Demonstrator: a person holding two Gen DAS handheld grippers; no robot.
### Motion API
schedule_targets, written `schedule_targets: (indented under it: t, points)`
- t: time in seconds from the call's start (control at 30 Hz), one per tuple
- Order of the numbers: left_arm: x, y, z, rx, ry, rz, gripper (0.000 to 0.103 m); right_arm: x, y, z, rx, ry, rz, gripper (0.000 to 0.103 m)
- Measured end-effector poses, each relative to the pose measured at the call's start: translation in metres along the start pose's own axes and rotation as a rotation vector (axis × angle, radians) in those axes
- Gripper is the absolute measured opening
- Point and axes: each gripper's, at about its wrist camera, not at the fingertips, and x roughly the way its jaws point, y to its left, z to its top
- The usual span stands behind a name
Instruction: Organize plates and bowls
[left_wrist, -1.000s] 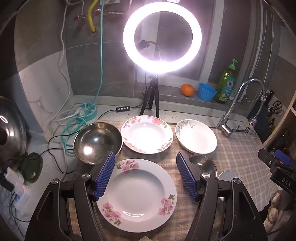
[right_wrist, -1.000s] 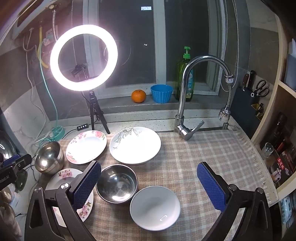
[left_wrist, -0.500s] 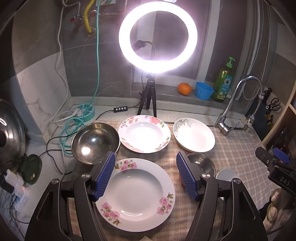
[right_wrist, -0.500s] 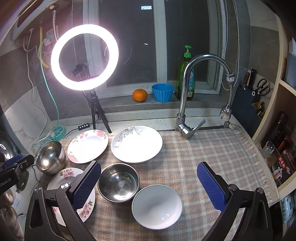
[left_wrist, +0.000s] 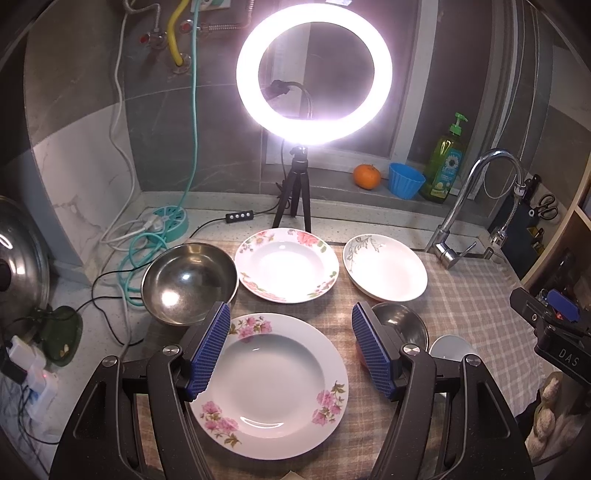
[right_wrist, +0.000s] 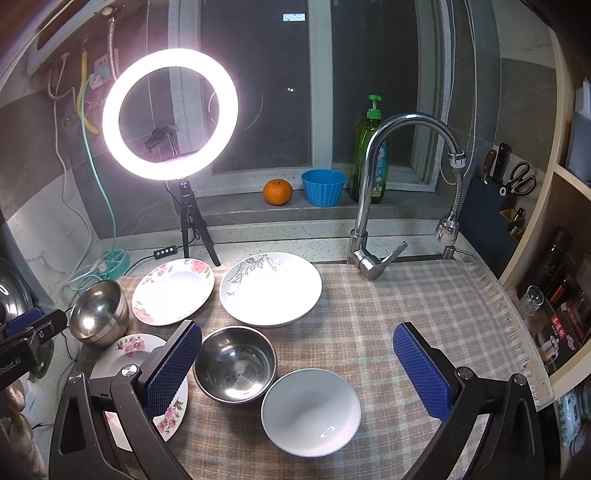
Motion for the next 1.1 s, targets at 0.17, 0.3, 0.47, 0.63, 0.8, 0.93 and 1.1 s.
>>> schedule_targets:
  t: [0.17,0.3,0.47,0.63,0.8,0.93,1.1]
  points:
    - [-0.0005,-0.0014,-0.002,0.005,-0.002,-0.001,0.068,-0.0021,0.0016,-0.0002,-0.01,-0.004,-0.01,0.102]
    - [-0.0008,-0.0027,-0.0031,0.01,-0.003,-0.002,0.068,-0.0021,0.0007,-0.0014,-0.008,-0.003,-0.012,0.102]
    - [-0.002,-0.0036,-0.0038,0.01,-0.004,-0.003,0.068,-0.0028,-0.0019,-0.0012,-0.002,0.0,-0.016,0.102]
    - [-0.0026,-0.0036,-0.0032,0.012,-0.004,-0.005,0.068,-0.0035,-0.0026,-0.0016,-0.003,0.0,-0.015,0.102]
    - [-0.0029,-0.0041,-0.0033,0.012,-0.005,-0.004,0.068,-0.0034,-0.0023,-0.0017,0.0,0.0,-0.015,0.102]
    - [-0.0034,-0.0049,-0.0027,0.012,-0.005,-0.003,0.068,-0.0035,-0.0024,-0.0018,-0.001,-0.001,-0.015,0.102]
    - [-0.0035,-0.0056,-0.0027,0.015,-0.005,-0.005,0.068,-0.0034,-0.002,-0.0017,-0.002,0.001,-0.016,0.102]
